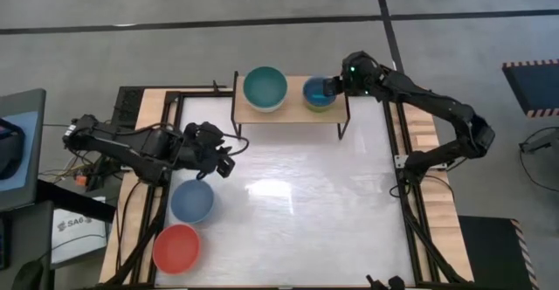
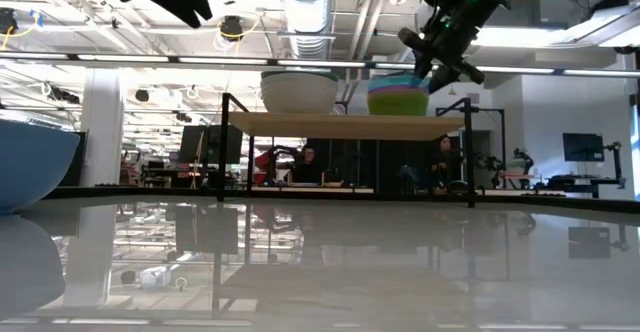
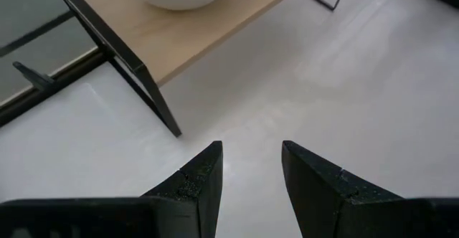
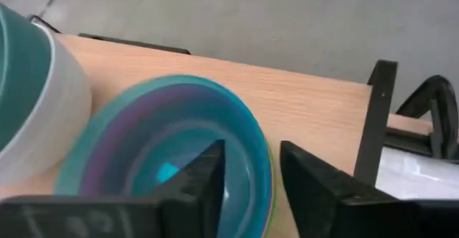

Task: Place and stack bowls onto a shelf
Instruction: Stack the small blue bowl on top of the small red bowl on the shelf, then stack the large light blue on top of the large dark green bowl on the shelf

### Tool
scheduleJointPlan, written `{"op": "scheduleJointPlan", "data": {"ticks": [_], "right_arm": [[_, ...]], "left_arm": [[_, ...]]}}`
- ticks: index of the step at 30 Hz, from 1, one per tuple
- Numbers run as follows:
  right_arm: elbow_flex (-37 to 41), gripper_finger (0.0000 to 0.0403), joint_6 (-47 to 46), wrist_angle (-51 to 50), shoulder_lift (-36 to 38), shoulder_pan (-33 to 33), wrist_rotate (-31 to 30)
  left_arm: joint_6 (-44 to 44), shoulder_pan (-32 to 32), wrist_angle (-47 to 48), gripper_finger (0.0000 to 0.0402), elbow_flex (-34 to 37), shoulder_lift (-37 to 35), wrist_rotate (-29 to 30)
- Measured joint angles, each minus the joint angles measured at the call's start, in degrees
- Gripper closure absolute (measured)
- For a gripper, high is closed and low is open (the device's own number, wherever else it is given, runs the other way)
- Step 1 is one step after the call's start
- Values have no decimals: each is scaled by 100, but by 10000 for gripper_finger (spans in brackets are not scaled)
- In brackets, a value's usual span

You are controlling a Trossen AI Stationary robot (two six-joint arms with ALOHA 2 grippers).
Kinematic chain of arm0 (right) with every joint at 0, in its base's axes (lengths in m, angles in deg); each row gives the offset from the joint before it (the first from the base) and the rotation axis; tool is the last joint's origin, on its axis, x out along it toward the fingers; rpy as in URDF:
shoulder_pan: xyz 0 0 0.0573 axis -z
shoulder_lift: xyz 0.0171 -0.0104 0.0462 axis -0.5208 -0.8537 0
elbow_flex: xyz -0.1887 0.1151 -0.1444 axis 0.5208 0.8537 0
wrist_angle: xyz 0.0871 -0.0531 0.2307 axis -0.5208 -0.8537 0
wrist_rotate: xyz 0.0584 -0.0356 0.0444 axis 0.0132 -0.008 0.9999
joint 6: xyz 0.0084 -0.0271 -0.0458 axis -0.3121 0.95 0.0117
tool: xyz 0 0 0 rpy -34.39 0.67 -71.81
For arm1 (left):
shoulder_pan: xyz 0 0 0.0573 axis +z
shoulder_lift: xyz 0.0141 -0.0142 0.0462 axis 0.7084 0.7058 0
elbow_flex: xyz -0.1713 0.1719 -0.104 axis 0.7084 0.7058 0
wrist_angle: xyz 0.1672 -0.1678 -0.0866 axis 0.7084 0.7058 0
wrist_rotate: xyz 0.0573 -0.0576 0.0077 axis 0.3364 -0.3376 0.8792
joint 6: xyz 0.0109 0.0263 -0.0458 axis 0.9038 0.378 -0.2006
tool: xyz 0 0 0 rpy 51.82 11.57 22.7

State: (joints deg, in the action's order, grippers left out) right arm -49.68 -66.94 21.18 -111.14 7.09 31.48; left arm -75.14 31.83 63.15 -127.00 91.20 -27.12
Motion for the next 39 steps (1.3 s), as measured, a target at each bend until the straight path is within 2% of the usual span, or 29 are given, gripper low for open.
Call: {"op": "scheduleJointPlan", "data": {"ticks": [5,10,14,17,21,25,30,33,36,39], "right_arm": [[-2,204,153,197,93,29,-71],[-2,196,350,78,309,-224,-52],[-2,196,361,59,710,-847,566],[-2,196,364,84,985,-1503,594],[-2,196,238,74,1215,-2230,145],[-2,196,9,73,1341,-2671,-270],[-2,196,-179,110,1275,-2933,-303],[-2,196,-269,121,1148,-3031,-305],[-2,196,-347,122,1041,-3103,-313],[0,196,-473,117,1008,-3191,-316]], "left_arm": [[427,436,13,274,0,0,-435],[1335,682,388,274,0,0,-1306],[2218,595,929,274,76,-10,-2210],[2420,524,1129,274,528,-156,-2650],[2479,518,1065,274,1520,-341,-3310],[2394,548,1009,274,2225,-413,-3517],[2537,658,620,274,2798,-411,-3808],[2570,716,512,276,3045,-411,-3793],[2533,775,532,300,3233,-409,-3730],[2460,814,483,351,3289,-409,-3725]]}}
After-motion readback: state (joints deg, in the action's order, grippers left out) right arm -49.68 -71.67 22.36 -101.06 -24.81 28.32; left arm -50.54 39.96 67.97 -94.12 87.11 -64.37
